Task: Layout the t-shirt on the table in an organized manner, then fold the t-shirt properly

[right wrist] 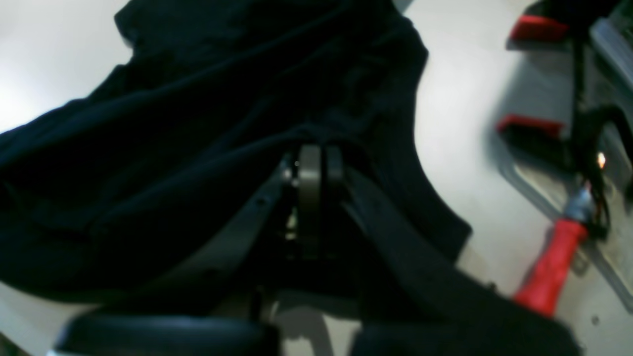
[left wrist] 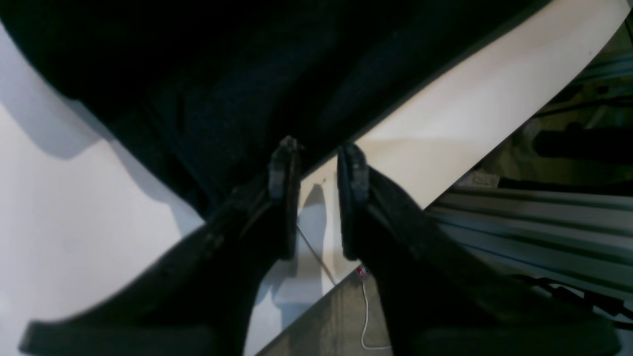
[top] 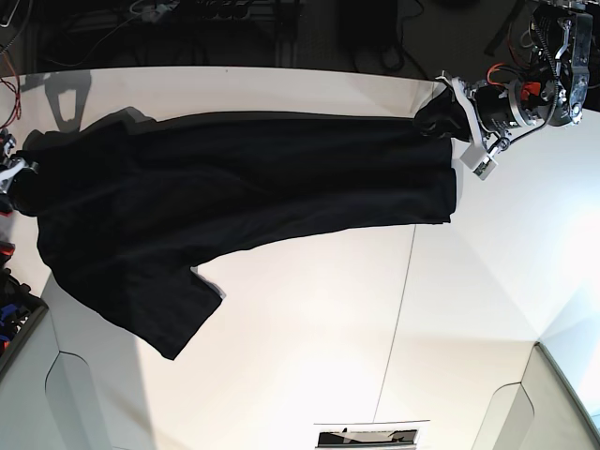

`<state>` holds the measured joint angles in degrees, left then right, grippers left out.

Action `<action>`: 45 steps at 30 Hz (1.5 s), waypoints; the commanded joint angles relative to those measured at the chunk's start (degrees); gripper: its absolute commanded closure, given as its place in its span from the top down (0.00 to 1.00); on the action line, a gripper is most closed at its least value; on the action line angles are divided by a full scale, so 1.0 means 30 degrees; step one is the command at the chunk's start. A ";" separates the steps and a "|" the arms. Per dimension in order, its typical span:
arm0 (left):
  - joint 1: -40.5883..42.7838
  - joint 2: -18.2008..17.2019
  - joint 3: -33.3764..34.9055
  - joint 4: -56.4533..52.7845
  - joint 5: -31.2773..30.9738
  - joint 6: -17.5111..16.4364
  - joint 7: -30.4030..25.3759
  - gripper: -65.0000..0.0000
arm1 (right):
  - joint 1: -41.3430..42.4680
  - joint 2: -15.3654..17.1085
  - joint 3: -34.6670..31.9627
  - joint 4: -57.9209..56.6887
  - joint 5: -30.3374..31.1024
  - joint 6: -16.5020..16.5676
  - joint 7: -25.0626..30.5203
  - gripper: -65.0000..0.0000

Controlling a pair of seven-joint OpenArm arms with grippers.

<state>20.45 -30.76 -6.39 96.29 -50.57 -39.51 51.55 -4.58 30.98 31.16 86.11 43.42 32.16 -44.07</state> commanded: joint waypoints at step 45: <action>-0.0379 -0.0299 -0.3796 -0.3781 0.1902 -0.0165 -0.2973 0.26 | 0.1909 -0.2200 0.1727 -0.2084 -0.1326 -0.0284 -0.0299 0.00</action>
<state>19.35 -30.48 -17.30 84.64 -45.91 -40.80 42.02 0.49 23.24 35.97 78.96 38.57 30.89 -46.50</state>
